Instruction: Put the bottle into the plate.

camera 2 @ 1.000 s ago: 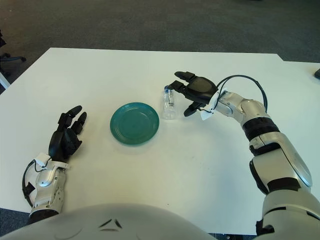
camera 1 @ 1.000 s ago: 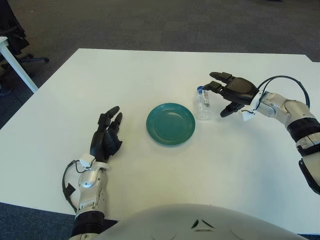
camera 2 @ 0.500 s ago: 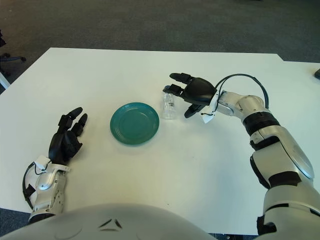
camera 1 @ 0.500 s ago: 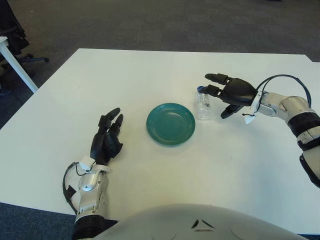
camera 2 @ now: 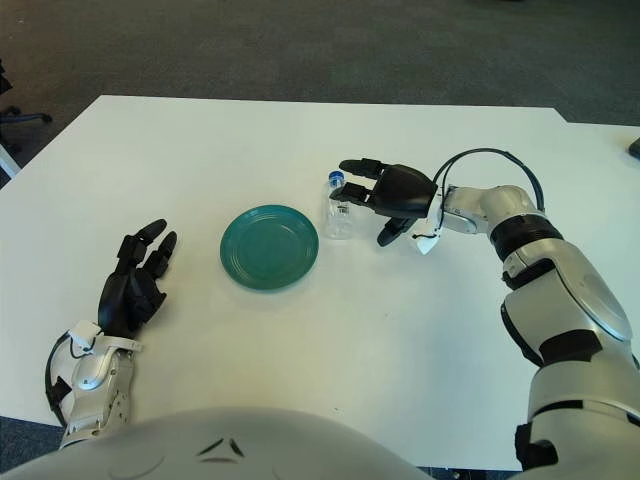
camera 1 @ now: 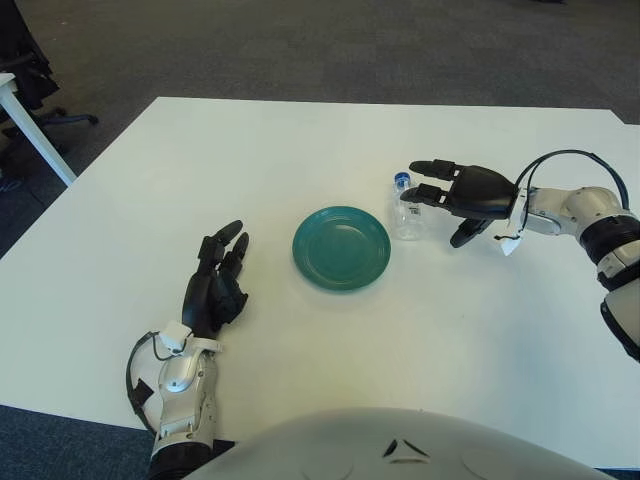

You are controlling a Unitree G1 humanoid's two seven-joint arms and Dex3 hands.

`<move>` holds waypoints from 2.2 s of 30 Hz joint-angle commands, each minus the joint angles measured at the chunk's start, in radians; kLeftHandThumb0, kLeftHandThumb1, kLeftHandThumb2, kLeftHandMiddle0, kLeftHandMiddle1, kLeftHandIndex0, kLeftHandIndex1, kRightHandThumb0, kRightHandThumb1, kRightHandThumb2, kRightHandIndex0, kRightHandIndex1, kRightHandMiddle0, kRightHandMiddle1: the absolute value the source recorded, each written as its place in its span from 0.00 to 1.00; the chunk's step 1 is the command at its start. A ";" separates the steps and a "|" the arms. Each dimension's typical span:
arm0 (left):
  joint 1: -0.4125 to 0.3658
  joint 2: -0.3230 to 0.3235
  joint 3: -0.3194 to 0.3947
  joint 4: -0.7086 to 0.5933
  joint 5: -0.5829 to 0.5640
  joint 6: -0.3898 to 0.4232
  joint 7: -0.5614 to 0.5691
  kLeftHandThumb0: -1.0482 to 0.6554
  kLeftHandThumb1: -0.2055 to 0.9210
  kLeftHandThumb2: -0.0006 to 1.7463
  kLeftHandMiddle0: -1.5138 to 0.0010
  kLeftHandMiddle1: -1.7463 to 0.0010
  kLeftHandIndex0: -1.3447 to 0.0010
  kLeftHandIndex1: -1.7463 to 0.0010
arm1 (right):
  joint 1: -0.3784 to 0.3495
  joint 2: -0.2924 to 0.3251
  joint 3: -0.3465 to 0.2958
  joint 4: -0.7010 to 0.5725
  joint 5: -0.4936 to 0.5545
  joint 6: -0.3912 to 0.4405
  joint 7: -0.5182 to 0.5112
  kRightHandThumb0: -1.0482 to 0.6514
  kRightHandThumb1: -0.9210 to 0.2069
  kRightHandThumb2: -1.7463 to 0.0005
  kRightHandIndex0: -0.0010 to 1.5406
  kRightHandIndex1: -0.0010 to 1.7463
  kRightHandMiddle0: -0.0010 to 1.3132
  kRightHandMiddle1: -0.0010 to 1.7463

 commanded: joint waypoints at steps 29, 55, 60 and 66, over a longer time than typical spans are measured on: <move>0.107 -0.056 -0.078 -0.051 0.049 0.010 0.062 0.09 1.00 0.56 0.81 1.00 1.00 0.58 | -0.085 0.041 0.198 0.121 -0.072 -0.034 -0.161 0.16 0.00 0.79 0.25 0.02 0.00 0.40; 0.194 -0.074 -0.140 -0.127 0.081 -0.003 0.097 0.09 1.00 0.56 0.81 1.00 1.00 0.58 | -0.049 0.072 0.189 0.166 0.011 -0.088 -0.082 0.24 0.00 0.83 0.27 0.68 0.07 0.83; 0.201 -0.073 -0.146 -0.130 0.082 -0.006 0.102 0.09 1.00 0.56 0.81 1.00 1.00 0.58 | -0.044 0.077 0.170 0.164 0.062 -0.109 0.005 0.36 0.22 0.53 0.35 0.96 0.27 0.97; 0.199 -0.069 -0.146 -0.126 0.079 -0.007 0.104 0.09 1.00 0.56 0.81 1.00 1.00 0.58 | -0.034 0.069 0.148 0.139 0.095 -0.101 0.064 0.37 0.32 0.43 0.46 1.00 0.33 1.00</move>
